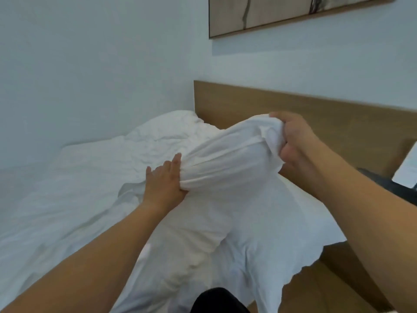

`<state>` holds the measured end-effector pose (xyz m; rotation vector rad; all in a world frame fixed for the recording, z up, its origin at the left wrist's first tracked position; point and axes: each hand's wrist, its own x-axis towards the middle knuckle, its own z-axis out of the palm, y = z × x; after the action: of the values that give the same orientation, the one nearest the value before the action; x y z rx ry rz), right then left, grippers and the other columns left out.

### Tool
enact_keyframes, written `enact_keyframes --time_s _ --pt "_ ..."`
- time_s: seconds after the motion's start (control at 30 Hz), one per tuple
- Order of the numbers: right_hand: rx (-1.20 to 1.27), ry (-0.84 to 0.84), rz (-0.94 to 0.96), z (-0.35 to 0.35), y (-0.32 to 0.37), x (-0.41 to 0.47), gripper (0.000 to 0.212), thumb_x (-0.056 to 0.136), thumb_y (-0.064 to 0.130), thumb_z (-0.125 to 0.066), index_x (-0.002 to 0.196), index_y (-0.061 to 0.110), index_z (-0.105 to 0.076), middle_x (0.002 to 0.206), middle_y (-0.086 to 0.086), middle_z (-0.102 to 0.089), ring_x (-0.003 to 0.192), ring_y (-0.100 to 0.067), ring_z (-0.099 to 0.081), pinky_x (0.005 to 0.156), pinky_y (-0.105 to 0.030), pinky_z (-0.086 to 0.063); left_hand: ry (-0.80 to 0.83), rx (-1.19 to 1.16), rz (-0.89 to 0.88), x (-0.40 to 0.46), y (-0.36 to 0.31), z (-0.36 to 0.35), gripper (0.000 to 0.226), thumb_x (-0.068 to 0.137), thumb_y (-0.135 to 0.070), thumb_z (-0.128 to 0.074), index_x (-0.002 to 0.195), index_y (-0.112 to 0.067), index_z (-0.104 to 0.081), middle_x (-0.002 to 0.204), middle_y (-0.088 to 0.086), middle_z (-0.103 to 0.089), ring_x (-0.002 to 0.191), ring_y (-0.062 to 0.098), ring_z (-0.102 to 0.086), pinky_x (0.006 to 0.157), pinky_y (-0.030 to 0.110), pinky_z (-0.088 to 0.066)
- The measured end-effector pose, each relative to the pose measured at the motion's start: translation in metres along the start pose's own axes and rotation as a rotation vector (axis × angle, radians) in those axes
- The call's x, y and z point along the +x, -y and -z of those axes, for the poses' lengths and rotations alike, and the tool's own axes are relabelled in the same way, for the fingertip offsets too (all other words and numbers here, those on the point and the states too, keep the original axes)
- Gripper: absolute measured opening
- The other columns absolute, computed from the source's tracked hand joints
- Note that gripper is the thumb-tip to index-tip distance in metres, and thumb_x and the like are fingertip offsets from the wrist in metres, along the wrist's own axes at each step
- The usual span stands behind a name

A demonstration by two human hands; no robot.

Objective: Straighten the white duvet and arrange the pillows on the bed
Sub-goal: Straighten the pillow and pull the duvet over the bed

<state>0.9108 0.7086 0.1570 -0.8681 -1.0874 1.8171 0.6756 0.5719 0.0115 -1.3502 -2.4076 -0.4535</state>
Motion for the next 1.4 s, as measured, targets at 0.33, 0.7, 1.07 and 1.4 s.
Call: enact_keyframes --time_s 0.33,0.7,1.07,1.4 --pt "-1.811 0.007 1.113 0.025 -0.038 0.006 0.134 0.058 0.075 -0.069 0.149 0.033 0.02 0.159 0.003 0.022 0.146 -0.022 0.023 0.111 -0.061 0.012 0.051 -0.754 -0.024 0.025 -0.028 0.085 0.027 0.064 -0.037 -0.062 0.079 -0.015 -0.056 0.072 0.004 -0.062 0.067 0.017 -0.055 0.064 0.036 -0.047" --pt "-2.201 0.345 1.197 -0.044 0.003 0.021 0.005 0.076 0.025 -0.059 0.078 0.027 -0.055 0.089 0.008 -0.067 0.086 -0.018 -0.064 0.094 -0.036 -0.046 0.146 -0.497 -0.073 -0.038 -0.039 0.092 0.066 0.069 -0.055 -0.07 0.121 -0.034 -0.035 0.109 -0.01 -0.055 0.099 0.017 -0.056 0.087 0.041 -0.048" --pt "-2.225 0.197 0.909 -0.115 -0.063 0.119 0.031 0.082 0.017 -0.049 0.11 0.019 -0.037 0.078 0.002 -0.056 0.067 -0.026 -0.059 0.049 -0.028 -0.037 0.631 -0.292 0.557 -0.015 0.126 -0.041 0.032 0.066 -0.036 -0.067 0.089 -0.015 -0.057 0.083 -0.001 -0.063 0.094 0.023 -0.066 0.07 0.026 -0.045" --pt "-2.217 0.05 0.896 -0.299 0.21 0.116 0.021 0.085 0.022 -0.053 0.101 0.027 -0.065 0.095 -0.002 -0.069 0.087 -0.026 -0.068 0.067 -0.029 -0.043 0.091 -0.022 0.413 0.253 0.206 0.291 0.032 0.081 -0.037 -0.055 0.103 -0.015 -0.064 0.107 0.013 -0.067 0.097 0.031 -0.064 0.079 0.033 -0.05"
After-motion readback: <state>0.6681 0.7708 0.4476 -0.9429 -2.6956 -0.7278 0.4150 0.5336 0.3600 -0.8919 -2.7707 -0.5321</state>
